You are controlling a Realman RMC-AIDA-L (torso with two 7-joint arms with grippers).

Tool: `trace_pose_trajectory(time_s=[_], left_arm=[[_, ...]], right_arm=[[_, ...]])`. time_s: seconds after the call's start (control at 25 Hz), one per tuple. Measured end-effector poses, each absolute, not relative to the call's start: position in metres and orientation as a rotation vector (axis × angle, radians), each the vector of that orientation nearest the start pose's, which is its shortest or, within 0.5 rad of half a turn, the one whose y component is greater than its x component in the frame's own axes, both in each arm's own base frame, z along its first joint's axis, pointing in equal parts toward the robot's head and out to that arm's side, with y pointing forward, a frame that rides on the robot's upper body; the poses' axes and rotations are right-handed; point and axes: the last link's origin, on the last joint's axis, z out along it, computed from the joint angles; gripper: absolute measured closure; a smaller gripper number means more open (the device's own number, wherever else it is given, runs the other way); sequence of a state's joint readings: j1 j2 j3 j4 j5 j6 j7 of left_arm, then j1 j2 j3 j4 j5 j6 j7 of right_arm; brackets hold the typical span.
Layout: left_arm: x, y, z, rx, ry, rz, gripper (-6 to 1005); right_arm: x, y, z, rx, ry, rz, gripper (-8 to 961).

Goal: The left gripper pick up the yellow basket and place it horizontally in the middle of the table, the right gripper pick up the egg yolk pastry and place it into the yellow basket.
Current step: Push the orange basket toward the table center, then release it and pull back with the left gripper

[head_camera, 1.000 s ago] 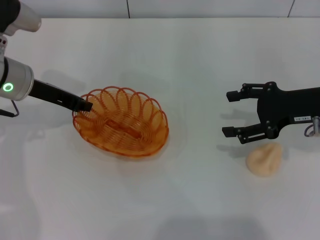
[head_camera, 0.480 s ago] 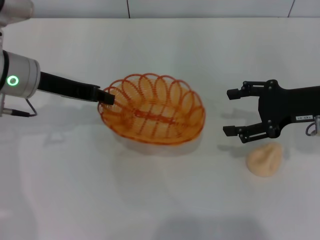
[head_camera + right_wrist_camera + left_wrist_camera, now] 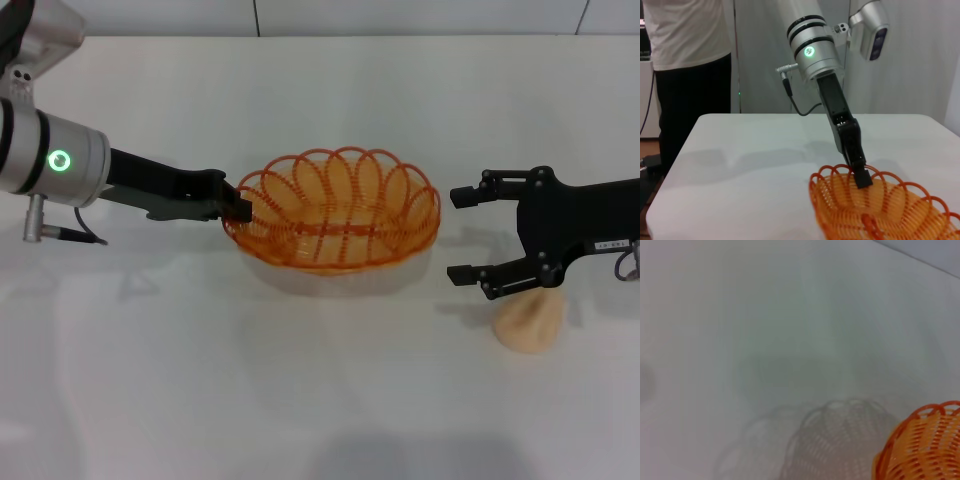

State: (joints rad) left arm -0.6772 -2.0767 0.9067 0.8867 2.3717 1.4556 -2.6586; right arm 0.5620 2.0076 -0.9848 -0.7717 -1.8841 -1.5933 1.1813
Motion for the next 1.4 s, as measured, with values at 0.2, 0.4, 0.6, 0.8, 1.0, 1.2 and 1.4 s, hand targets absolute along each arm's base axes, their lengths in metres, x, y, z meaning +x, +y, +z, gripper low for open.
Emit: trace_pose_trajectory(time_s=[0.2,0.4,0.6,0.8,1.0,1.2,1.4], left_arm=[[-0.225,0.376,-0.016,-2.262,-1.841,-0.056,915],[-0.217,0.379,-0.022,-2.256,-1.842,-0.031,903],[-0.215,0.381,-0.024,-2.231,-1.855,-0.039,891],[-0.216,0.382,-0.026,-2.215,-1.877,-0.042,879],[-0.219,0.380,-0.031,-2.206,-1.903,-0.034,867],[-0.217,0.381,-0.034,-2.213,-1.897,-0.028,855],[-0.216,0.382,-0.034,-2.210,-1.895,-0.035,843]], right_arm=[[0.225,0.338,0.011,-2.929,-0.080,0.540,91],[0.225,0.337,0.011,-2.924,-0.105,0.533,91],[0.225,0.338,0.012,-2.923,-0.111,0.532,92],[0.223,0.339,0.012,-2.919,-0.125,0.529,92],[0.222,0.340,0.012,-2.916,-0.135,0.525,92],[0.223,0.340,0.012,-2.915,-0.140,0.525,93],[0.223,0.339,0.012,-2.914,-0.139,0.525,93]])
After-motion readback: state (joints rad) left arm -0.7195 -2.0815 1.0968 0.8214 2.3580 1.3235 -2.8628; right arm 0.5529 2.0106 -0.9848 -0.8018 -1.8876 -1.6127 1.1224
